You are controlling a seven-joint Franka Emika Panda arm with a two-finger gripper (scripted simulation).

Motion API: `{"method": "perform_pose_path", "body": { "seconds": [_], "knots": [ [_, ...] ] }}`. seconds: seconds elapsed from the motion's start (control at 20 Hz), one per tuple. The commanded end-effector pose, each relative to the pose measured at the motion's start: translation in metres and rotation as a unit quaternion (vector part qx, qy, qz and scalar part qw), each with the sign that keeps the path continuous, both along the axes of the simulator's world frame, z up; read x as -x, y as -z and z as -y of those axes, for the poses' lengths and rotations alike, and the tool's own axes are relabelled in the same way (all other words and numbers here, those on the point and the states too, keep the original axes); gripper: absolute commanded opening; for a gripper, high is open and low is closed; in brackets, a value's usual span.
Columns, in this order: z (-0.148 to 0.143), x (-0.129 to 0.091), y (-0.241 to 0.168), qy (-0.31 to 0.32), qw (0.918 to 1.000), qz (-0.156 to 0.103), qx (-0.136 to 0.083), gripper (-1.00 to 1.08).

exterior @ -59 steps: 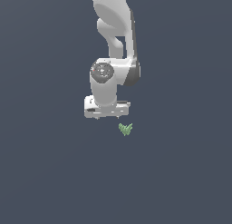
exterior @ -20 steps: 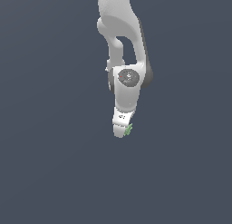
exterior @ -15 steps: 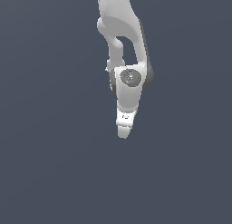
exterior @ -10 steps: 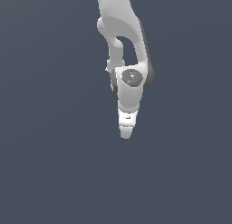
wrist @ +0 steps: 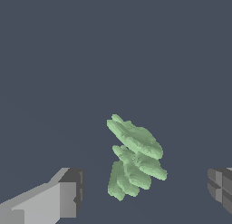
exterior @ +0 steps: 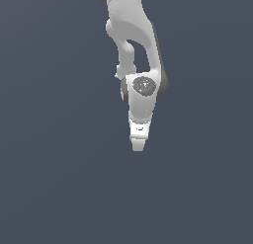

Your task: Pick up the object and move it to a goal position.

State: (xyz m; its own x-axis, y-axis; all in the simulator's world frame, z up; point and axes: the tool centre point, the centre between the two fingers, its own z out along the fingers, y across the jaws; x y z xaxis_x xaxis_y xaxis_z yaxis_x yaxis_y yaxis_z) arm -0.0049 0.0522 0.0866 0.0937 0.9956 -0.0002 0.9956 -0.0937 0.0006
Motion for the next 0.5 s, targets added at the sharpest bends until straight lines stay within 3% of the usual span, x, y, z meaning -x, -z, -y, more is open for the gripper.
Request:
{"method": "perform_pose_path", "body": {
  "seconds": [0.0, 0.45],
  "knots": [
    [0.000, 0.001, 0.008, -0.001, 1.0000, -0.001, 0.000, 1.00],
    [0.000, 0.001, 0.044, -0.002, 1.0000, 0.000, 0.000, 1.00]
  ]
}}
